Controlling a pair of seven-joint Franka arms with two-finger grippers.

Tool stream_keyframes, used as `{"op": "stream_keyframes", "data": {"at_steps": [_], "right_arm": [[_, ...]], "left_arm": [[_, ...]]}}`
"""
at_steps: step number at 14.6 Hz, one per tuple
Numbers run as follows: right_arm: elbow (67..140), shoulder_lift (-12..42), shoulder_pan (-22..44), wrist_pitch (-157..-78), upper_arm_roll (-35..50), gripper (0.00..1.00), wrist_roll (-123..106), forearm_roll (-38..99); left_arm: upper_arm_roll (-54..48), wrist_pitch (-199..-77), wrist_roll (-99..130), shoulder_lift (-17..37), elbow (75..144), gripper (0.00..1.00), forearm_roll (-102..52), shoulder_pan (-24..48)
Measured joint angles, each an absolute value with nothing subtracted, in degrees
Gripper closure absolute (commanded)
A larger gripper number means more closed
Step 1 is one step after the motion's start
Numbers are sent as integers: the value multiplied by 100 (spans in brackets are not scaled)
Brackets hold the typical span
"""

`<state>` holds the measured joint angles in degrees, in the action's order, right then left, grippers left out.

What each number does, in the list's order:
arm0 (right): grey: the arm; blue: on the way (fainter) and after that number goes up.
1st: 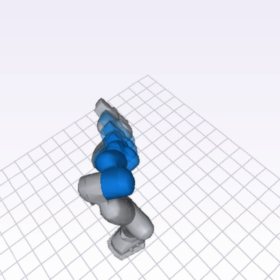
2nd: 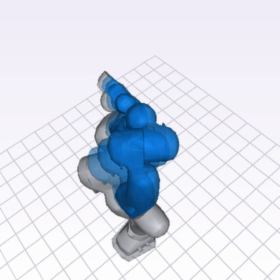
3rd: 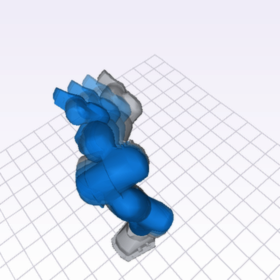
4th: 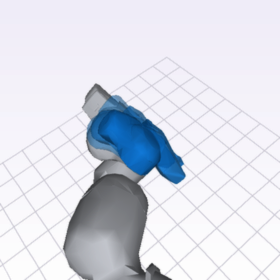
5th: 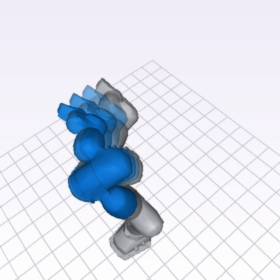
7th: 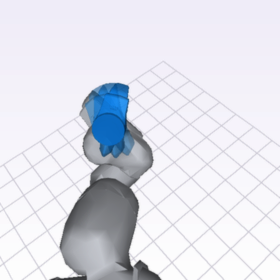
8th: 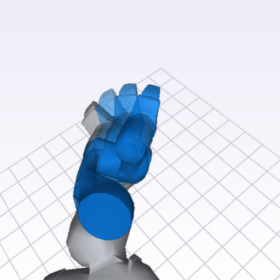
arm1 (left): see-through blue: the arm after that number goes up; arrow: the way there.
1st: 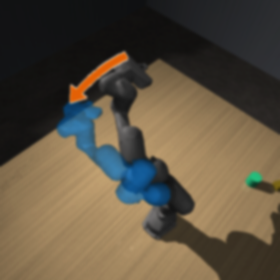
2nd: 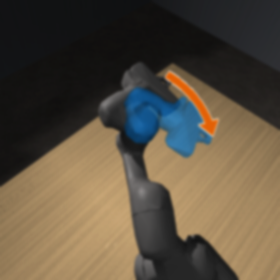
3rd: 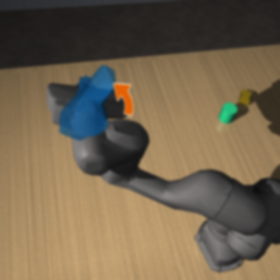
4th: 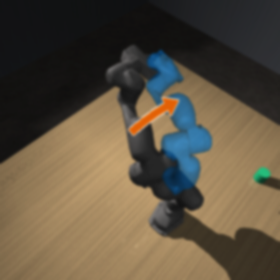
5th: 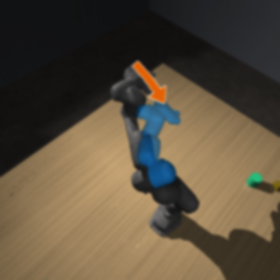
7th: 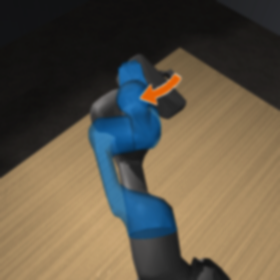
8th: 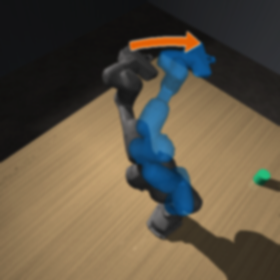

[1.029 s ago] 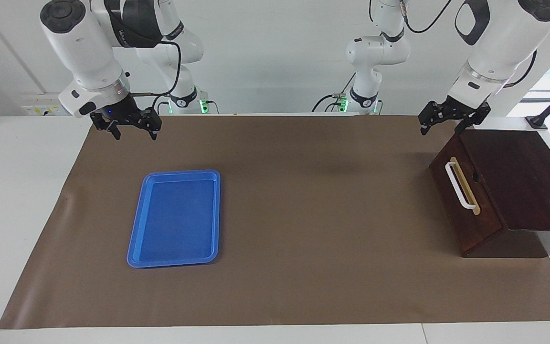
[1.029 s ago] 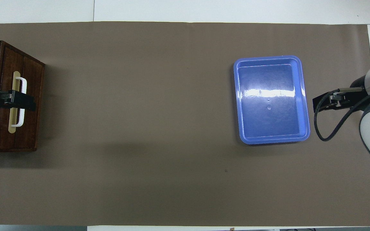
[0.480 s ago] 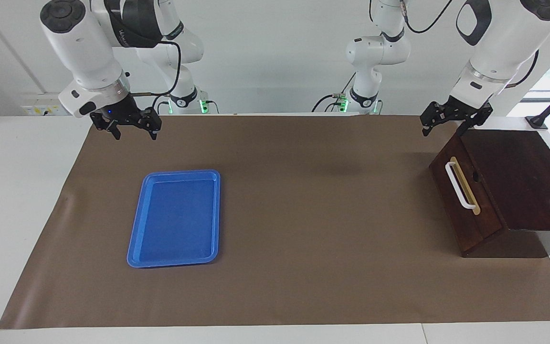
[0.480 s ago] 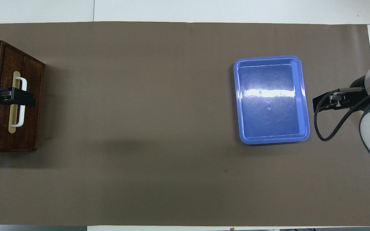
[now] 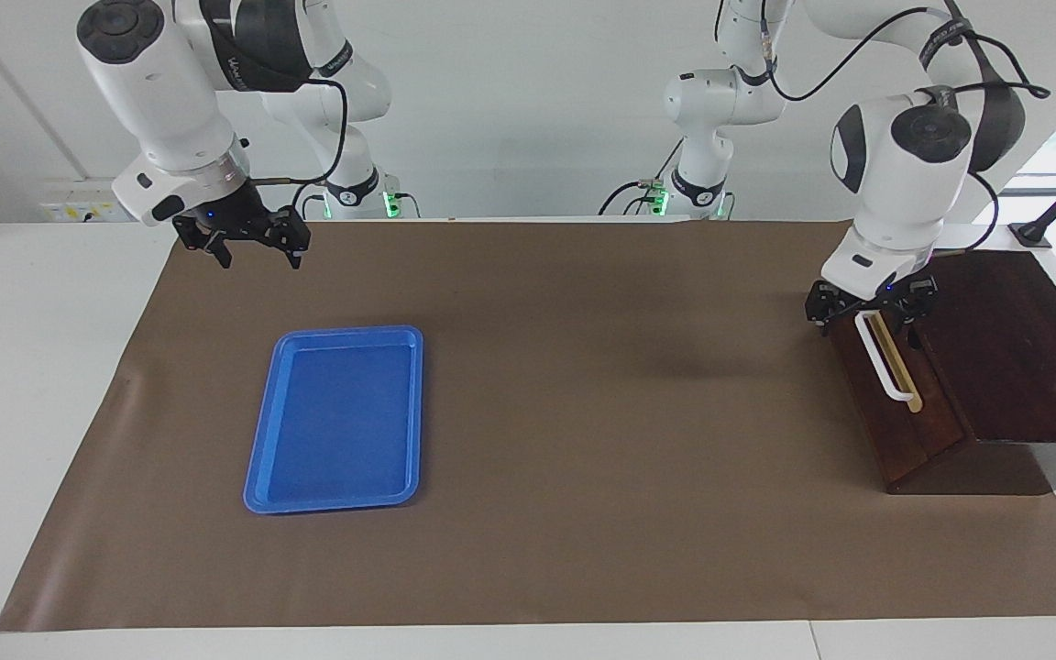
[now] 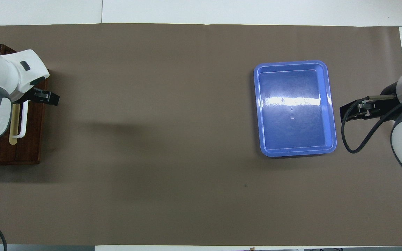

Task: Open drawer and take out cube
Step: 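Pull the drawer open toward the robot with the left gripper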

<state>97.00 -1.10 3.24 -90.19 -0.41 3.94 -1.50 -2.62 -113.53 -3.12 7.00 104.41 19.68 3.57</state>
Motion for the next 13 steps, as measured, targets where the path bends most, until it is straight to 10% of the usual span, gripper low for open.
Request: {"op": "stream_keyframes", "data": {"at_steps": [13], "right_arm": [[9716, -110, 185, -9038, 3, 0, 394, -149]], "left_arm": [[-210, -12680, -335, 897, 11378, 0, 3046, 37]]}}
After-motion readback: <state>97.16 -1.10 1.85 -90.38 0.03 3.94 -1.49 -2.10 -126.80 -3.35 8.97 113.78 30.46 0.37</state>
